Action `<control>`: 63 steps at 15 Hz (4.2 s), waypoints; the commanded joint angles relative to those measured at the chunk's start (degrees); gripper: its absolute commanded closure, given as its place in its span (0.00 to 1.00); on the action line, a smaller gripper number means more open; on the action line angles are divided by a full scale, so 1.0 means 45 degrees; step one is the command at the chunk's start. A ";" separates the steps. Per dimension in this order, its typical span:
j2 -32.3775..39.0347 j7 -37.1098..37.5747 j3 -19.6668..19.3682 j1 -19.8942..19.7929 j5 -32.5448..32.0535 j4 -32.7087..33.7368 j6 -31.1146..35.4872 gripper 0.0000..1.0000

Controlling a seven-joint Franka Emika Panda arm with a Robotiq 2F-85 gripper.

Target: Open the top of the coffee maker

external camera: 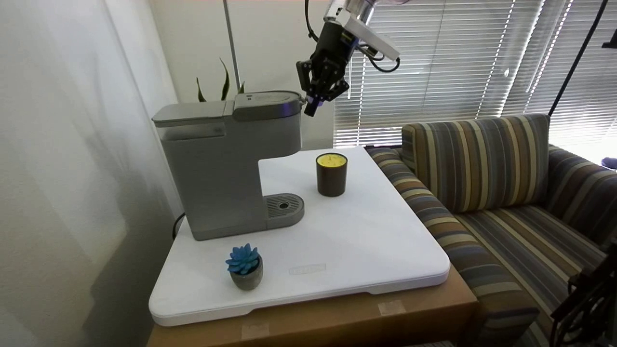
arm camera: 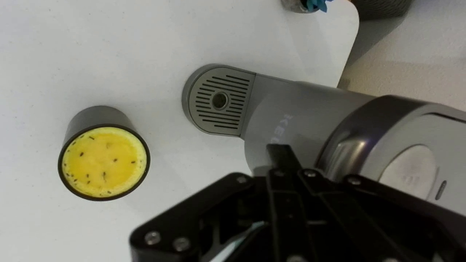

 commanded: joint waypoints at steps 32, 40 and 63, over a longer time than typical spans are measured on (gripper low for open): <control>0.0042 -0.3160 0.0852 -0.1540 0.5413 0.0515 -0.1258 1.00; -0.0148 -0.3440 0.0643 -0.1418 0.6257 0.0427 -0.1680 1.00; -0.0326 -0.3419 0.0629 -0.0561 0.5832 0.1396 -0.1674 1.00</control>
